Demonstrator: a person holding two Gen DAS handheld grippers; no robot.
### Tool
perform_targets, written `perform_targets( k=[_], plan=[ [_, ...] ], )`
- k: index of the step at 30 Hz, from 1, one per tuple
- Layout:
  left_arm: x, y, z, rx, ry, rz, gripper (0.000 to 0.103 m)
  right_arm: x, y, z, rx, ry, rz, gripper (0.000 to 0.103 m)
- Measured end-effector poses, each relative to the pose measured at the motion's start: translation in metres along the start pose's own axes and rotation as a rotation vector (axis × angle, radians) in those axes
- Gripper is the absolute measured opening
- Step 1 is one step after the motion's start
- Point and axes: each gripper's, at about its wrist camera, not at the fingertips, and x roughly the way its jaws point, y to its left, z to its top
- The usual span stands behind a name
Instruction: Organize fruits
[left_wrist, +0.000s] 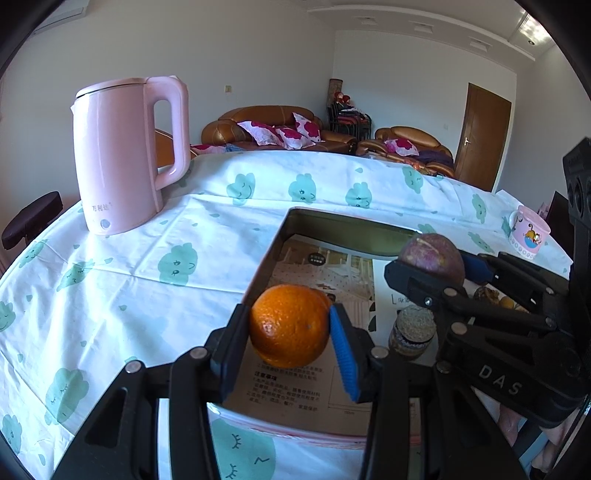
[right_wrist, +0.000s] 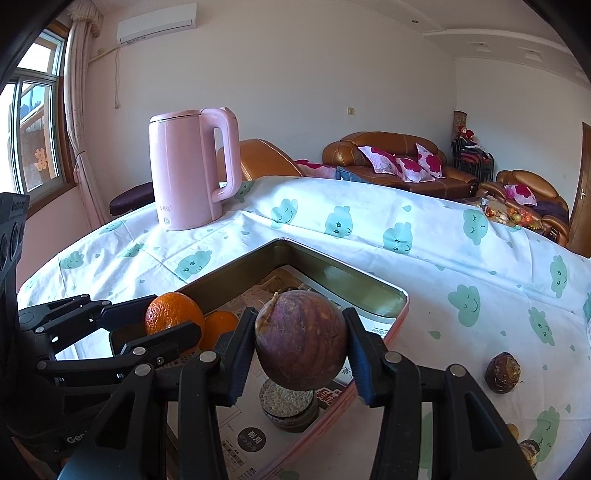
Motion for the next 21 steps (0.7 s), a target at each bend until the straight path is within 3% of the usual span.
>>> perform_targets(
  k=[10,17,19,21],
  plan=[
    [-0.001,-0.001,-0.004,0.007,-0.012,0.011,0.047,0.000,-0.002,0.000,0.011,-0.005,-0.016,0.053],
    [-0.006,-0.002,-0.003,0.015,-0.029,0.012,0.056,-0.007,-0.008,0.000,0.048,-0.033,-0.039,0.061],
    [-0.007,-0.004,-0.003,0.025,-0.030,0.005,0.064,-0.009,-0.010,0.000,0.060,-0.044,-0.045,0.065],
    [-0.011,-0.007,-0.004,0.038,-0.049,0.028,0.084,-0.012,-0.012,0.000,0.068,-0.058,-0.039,0.077]
  ],
)
